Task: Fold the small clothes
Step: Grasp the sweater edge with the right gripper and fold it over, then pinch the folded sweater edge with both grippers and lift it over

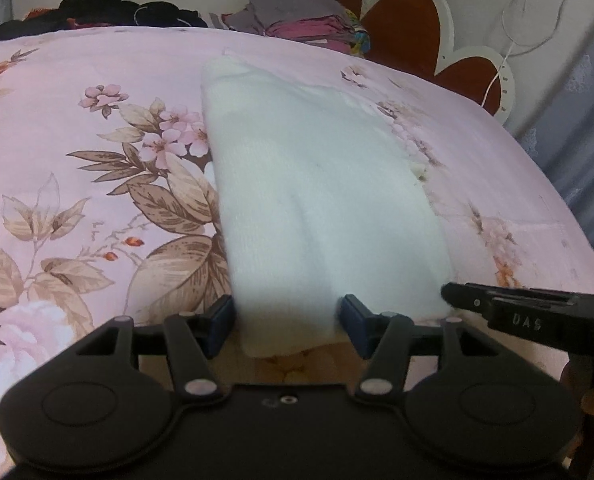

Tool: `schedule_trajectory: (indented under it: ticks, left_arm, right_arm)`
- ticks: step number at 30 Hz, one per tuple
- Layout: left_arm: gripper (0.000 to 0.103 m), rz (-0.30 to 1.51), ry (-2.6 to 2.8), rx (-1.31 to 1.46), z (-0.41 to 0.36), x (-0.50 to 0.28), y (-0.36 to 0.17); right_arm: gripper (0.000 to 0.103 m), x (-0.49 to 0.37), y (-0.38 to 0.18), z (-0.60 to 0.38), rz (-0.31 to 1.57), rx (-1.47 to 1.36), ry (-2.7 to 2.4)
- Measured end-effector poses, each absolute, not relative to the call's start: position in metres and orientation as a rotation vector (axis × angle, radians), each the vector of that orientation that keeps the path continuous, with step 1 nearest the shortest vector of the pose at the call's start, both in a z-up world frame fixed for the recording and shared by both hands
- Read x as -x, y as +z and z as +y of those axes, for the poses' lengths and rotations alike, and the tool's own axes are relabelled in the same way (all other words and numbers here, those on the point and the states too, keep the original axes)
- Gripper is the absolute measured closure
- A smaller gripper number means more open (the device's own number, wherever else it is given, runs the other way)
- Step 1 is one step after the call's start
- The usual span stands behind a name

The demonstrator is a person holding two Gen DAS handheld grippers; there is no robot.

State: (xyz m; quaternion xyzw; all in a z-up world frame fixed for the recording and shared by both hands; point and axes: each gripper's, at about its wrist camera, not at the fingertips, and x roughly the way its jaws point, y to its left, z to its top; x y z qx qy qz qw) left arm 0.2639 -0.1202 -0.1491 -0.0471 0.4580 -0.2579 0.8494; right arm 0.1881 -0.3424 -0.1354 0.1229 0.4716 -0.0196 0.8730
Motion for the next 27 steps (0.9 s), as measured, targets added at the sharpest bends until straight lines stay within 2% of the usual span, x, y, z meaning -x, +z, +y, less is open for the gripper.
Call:
schedule_trajectory:
  ticks: [6,14,16,17,18,27]
  left_arm:
    - [0.028,0.897,-0.496,0.15,-0.116,-0.28,-0.126]
    - [0.027,0.908,-0.432,0.285,-0.119,-0.334,-0.128]
    - [0.026,0.919,-0.412,0.319,-0.119,-0.345,-0.133]
    - [0.026,0.927,-0.408,0.335,-0.119,-0.35,-0.135]
    - [0.026,0.937,-0.412,0.353,-0.119,-0.355,-0.139]
    - [0.028,0.972,-0.456,0.392,-0.128,-0.376,-0.164]
  right_arm:
    - [0.08,-0.201,-0.115,-0.359,0.915,-0.34,-0.013]
    - [0.078,-0.267,-0.129,-0.387,0.905,-0.478,0.03]
    - [0.05,-0.279,-0.133,-0.392,0.895,-0.493,0.038]
    - [0.024,-0.284,-0.134,-0.394,0.879,-0.5,0.039]
    - [0.021,-0.288,-0.133,-0.396,0.856,-0.497,0.046]
    - [0.021,-0.325,-0.17,-0.396,0.905,-0.549,0.147]
